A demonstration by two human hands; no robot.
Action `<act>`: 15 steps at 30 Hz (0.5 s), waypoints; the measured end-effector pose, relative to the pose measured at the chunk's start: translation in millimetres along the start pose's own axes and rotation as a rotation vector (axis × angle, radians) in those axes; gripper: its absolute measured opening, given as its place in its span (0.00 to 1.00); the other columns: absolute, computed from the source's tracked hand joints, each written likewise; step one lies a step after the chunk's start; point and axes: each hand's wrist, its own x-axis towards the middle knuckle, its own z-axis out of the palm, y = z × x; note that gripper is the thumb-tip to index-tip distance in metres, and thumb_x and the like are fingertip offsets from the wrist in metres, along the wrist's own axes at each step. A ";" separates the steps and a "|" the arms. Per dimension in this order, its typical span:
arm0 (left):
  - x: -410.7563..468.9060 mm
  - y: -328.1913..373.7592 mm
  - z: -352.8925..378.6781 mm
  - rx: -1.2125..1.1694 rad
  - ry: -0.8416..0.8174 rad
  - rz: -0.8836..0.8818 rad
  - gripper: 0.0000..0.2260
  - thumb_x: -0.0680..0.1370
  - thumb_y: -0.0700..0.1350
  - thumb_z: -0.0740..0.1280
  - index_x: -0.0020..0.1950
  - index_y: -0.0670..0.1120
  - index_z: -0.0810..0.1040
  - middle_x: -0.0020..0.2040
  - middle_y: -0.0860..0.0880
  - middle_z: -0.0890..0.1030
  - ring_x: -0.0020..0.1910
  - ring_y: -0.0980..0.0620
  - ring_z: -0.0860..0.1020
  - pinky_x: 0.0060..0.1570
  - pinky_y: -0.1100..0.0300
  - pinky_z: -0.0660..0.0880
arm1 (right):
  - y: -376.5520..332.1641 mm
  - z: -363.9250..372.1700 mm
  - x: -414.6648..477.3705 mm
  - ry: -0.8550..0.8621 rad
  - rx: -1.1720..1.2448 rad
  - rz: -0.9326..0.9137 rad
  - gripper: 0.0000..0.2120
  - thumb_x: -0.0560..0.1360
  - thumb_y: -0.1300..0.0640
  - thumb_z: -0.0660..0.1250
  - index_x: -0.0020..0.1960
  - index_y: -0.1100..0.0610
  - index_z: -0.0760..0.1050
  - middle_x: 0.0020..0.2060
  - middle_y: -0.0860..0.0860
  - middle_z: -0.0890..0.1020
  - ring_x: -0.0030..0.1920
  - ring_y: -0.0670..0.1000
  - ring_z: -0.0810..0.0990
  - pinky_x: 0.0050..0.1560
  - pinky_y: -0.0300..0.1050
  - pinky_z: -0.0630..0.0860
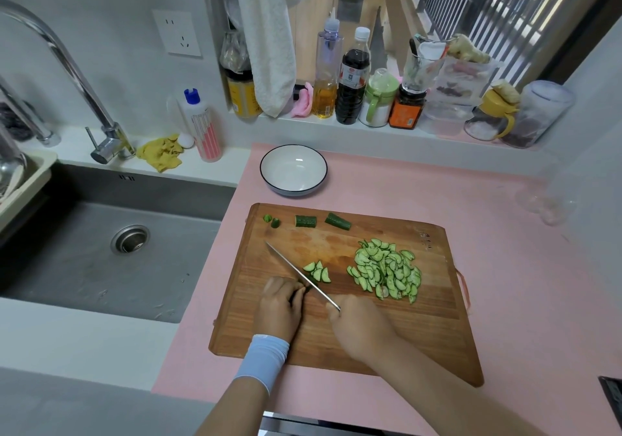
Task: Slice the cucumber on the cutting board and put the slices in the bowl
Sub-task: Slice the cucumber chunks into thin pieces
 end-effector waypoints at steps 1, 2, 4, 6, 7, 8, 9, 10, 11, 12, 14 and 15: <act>-0.4 0.0 0.2 0.001 0.001 0.003 0.06 0.70 0.34 0.76 0.41 0.43 0.82 0.39 0.50 0.79 0.43 0.55 0.73 0.51 0.75 0.65 | -0.9 0.1 1.0 0.003 -0.003 -0.006 0.14 0.81 0.50 0.58 0.42 0.54 0.75 0.34 0.50 0.80 0.35 0.54 0.78 0.30 0.45 0.67; -1.1 -0.2 0.3 0.001 0.002 0.004 0.06 0.70 0.34 0.76 0.41 0.43 0.83 0.39 0.50 0.79 0.44 0.55 0.73 0.52 0.76 0.65 | -1.4 -0.1 1.4 0.008 -0.004 -0.014 0.13 0.81 0.51 0.58 0.43 0.54 0.75 0.34 0.49 0.80 0.36 0.55 0.79 0.31 0.46 0.67; -2.3 -1.0 0.4 -0.004 0.005 -0.007 0.05 0.70 0.34 0.76 0.41 0.43 0.83 0.40 0.50 0.79 0.44 0.55 0.73 0.52 0.76 0.64 | -1.2 -0.8 1.9 0.013 -0.002 -0.025 0.13 0.81 0.51 0.58 0.42 0.54 0.75 0.34 0.49 0.79 0.38 0.56 0.79 0.33 0.46 0.66; -2.6 -2.2 0.6 -0.006 0.007 -0.018 0.06 0.70 0.34 0.76 0.41 0.43 0.83 0.39 0.50 0.79 0.44 0.55 0.73 0.51 0.75 0.66 | -0.2 -0.6 1.7 0.010 0.013 -0.029 0.14 0.81 0.50 0.58 0.40 0.53 0.73 0.32 0.49 0.78 0.37 0.56 0.78 0.31 0.46 0.65; -2.6 -2.4 0.6 -0.007 0.005 -0.019 0.06 0.70 0.35 0.76 0.41 0.43 0.83 0.39 0.51 0.79 0.43 0.55 0.73 0.50 0.74 0.66 | 0.4 -0.3 0.5 0.007 0.015 -0.034 0.14 0.81 0.50 0.58 0.39 0.52 0.72 0.32 0.49 0.78 0.36 0.56 0.78 0.30 0.46 0.65; -2.4 -2.4 0.9 -0.007 0.004 -0.018 0.05 0.70 0.35 0.76 0.41 0.43 0.83 0.39 0.51 0.79 0.43 0.55 0.73 0.50 0.74 0.67 | 1.3 -0.2 -1.0 0.009 0.010 -0.043 0.14 0.81 0.50 0.58 0.38 0.50 0.71 0.31 0.48 0.77 0.36 0.55 0.77 0.30 0.46 0.65; -2.3 -2.4 1.2 -0.008 0.002 -0.020 0.05 0.70 0.35 0.76 0.41 0.43 0.83 0.39 0.51 0.79 0.43 0.55 0.74 0.49 0.74 0.67 | 2.4 -0.4 -3.1 0.012 0.004 -0.050 0.15 0.82 0.49 0.57 0.37 0.48 0.70 0.31 0.48 0.77 0.35 0.54 0.77 0.31 0.46 0.65; -2.2 -2.5 1.3 -0.010 -0.003 -0.023 0.05 0.70 0.36 0.76 0.41 0.44 0.83 0.39 0.51 0.79 0.43 0.56 0.74 0.49 0.73 0.67 | 3.6 -1.2 -5.5 0.016 0.003 -0.058 0.15 0.82 0.49 0.57 0.37 0.46 0.70 0.31 0.47 0.77 0.34 0.52 0.76 0.32 0.46 0.65; -2.0 -2.8 1.5 -0.012 -0.006 -0.026 0.05 0.70 0.36 0.76 0.41 0.44 0.83 0.39 0.51 0.79 0.43 0.56 0.74 0.49 0.73 0.68 | 5.5 -2.2 -7.9 0.024 0.004 -0.064 0.15 0.82 0.48 0.57 0.37 0.46 0.71 0.31 0.47 0.78 0.34 0.52 0.75 0.33 0.45 0.66; -2.0 -3.1 1.6 -0.014 -0.004 -0.029 0.05 0.71 0.36 0.76 0.41 0.44 0.83 0.39 0.51 0.79 0.43 0.55 0.74 0.49 0.72 0.69 | 7.9 -2.8 -10.3 0.033 0.005 -0.069 0.14 0.82 0.48 0.57 0.39 0.46 0.73 0.32 0.47 0.78 0.34 0.51 0.75 0.34 0.45 0.66; -1.5 -3.5 1.6 -0.018 -0.002 -0.034 0.05 0.71 0.36 0.76 0.41 0.44 0.83 0.39 0.51 0.80 0.43 0.55 0.75 0.48 0.69 0.71 | 12.7 -2.8 -14.5 0.039 0.027 -0.072 0.12 0.82 0.48 0.57 0.46 0.48 0.78 0.31 0.48 0.78 0.32 0.49 0.74 0.32 0.44 0.66; -1.1 -3.6 1.7 -0.020 -0.001 -0.037 0.05 0.71 0.36 0.76 0.41 0.44 0.83 0.39 0.52 0.80 0.42 0.55 0.75 0.47 0.68 0.71 | 15.2 -2.2 -15.8 0.033 0.049 -0.070 0.12 0.82 0.48 0.57 0.46 0.46 0.79 0.29 0.47 0.77 0.30 0.47 0.72 0.30 0.43 0.66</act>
